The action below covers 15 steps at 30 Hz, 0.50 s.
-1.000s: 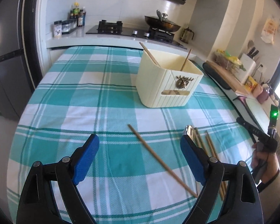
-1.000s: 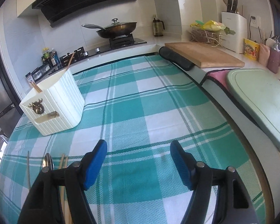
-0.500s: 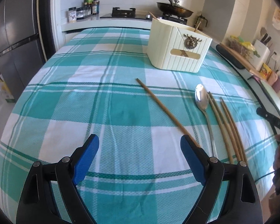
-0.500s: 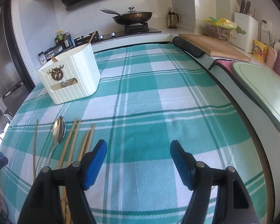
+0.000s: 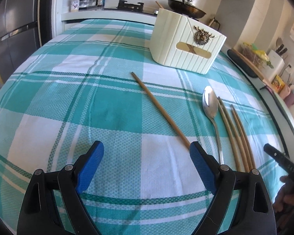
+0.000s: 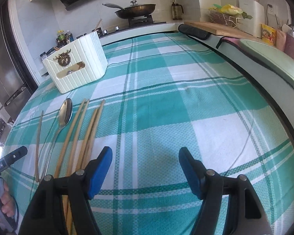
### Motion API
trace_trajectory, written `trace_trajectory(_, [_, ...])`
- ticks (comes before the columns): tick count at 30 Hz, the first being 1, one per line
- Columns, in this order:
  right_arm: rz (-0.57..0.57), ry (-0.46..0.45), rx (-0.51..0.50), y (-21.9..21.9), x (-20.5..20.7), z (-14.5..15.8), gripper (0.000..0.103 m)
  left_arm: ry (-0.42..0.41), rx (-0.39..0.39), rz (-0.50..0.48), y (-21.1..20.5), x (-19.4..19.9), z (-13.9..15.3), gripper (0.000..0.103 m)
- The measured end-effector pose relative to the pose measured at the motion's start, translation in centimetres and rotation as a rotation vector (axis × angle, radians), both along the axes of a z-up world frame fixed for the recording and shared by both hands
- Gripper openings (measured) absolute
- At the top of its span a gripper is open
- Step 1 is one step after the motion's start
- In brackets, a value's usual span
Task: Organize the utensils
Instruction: 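Withdraw both tools from the caddy back over the remaining utensils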
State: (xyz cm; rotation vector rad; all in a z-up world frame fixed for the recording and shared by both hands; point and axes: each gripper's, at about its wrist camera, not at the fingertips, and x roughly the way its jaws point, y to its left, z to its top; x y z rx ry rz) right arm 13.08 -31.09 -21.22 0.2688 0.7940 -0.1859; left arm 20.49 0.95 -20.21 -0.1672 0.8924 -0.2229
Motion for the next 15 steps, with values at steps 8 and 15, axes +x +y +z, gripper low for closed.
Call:
trace_trajectory(8, [0.053, 0.003, -0.081, 2.1, 0.2, 0.4, 0.072, -0.019, 0.096, -0.054, -4.4, 0.4, 0.1, 0.092])
trace_trajectory(15, [0.136, 0.037, -0.078, 4.8, 0.5, 0.9, 0.072, 0.007, 0.263, -0.099, -6.0, 0.0, -0.5, 0.093])
